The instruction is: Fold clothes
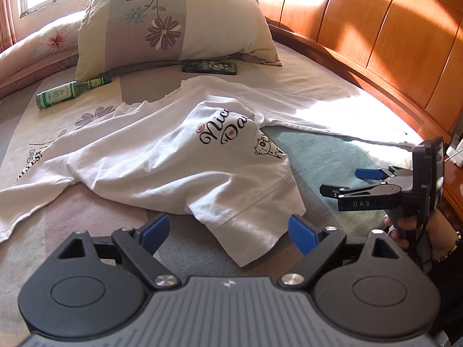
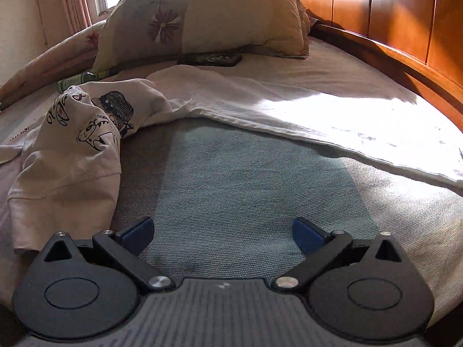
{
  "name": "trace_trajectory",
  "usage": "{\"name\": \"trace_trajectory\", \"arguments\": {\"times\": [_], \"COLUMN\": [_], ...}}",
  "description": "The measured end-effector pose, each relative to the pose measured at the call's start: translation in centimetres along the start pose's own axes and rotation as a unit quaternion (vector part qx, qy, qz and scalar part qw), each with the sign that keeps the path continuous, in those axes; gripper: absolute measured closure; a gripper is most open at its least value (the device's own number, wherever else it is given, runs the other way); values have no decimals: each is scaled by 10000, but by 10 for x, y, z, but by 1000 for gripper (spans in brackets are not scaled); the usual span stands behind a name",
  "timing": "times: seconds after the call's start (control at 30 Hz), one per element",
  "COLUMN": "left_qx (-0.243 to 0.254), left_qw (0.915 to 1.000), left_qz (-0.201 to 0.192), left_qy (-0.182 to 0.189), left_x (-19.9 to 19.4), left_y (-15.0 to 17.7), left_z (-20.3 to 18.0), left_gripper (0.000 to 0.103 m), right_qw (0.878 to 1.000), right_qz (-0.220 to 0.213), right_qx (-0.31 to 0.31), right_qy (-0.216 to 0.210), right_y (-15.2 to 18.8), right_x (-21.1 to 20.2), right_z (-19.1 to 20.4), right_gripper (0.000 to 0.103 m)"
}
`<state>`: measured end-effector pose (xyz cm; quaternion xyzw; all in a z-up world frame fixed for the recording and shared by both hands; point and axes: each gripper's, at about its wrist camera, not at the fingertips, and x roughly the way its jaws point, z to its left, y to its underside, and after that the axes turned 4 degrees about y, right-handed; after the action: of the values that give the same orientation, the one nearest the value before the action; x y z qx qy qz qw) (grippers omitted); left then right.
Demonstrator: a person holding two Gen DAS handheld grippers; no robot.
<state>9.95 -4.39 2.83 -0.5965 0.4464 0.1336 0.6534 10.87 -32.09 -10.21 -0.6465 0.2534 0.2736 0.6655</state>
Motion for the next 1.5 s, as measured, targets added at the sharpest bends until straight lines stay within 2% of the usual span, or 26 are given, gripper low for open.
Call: {"name": "trace_trajectory", "arguments": {"times": [0.1, 0.2, 0.27, 0.4, 0.5, 0.53, 0.57, 0.67, 0.73, 0.8, 0.93, 1.03, 1.1, 1.13, 1.2, 1.23, 1.27, 1.37, 1.5], "left_qx": [-20, -47, 146, 577, 633, 586, 519, 346, 416, 687, 1150, 1133, 804, 799, 841, 878, 915, 1232, 922], "left_qw": [10000, 9997, 9997, 9981, 9978, 9982, 9985, 9989, 9984, 9967, 9916, 9918, 9950, 9950, 9944, 9940, 9935, 9907, 9933], "left_qz": [-29, -94, -129, -200, -111, -38, 21, 224, 335, 394, 561, 589, 579, 580, 610, 634, 657, 546, 141], "left_qy": [81, 205, 144, -123, -182, -146, -152, -235, -158, -178, -197, 5, 150, 168, 176, 170, 165, -178, -678], "left_x": [7, 18, 29, 58, 86, 99, 112, 152, 176, 196, 227, 236, 236, 234, 231, 229, 227, 222, 215], "left_y": [-13, -29, -42, -76, -107, -117, -126, -146, -154, -158, -158, -154, -154, -152, -150, -149, -149, -149, -172], "left_z": [30, 64, 87, 131, 168, 182, 195, 229, 242, 247, 252, 260, 268, 267, 261, 257, 254, 240, 251], "left_gripper": [14, 14, 14, 14, 16, 19, 30, 50, 52, 52, 61, 62, 63, 65, 78, 94, 101, 102, 102], "right_qw": [9998, 9996, 9991, 9971, 9952, 9946, 9939, 9920, 9907, 9903, 9912, 9921, 9924, 9922, 9914, 9912, 9910, 9902, 9885], "right_qz": [96, 177, 184, -47, -298, -373, -434, -601, -712, -789, -850, -844, -837, -864, -965, -1010, -1062, -1162, -1228], "right_qx": [-104, 126, 361, 732, 901, 948, 991, 1097, 1153, 1140, 1012, 921, 892, 897, 887, 858, 819, 756, 835], "right_qy": [159, 195, 85, -195, -243, -216, -194, -160, -134, -40, 101, 127, 102, 57, 3, 11, 51, 188, 267], "right_y": [-1, -6, -11, -26, -40, -43, -46, -55, -60, -64, -69, -70, -69, -69, -70, -71, -71, -72, -70], "right_x": [-1, -2, -3, -8, -10, -10, -10, -8, -7, -5, 2, 8, 11, 11, 9, 8, 6, 3, -1], "right_z": [6, 7, 6, 7, 8, 8, 8, 8, 8, 9, 13, 18, 21, 22, 25, 26, 28, 30, 26], "right_gripper": [0, 0, 0, 0, 0, 0, 0, 0, 0, 0, 0, 0, 0, 0, 0, 0, 0, 0, 0]}}
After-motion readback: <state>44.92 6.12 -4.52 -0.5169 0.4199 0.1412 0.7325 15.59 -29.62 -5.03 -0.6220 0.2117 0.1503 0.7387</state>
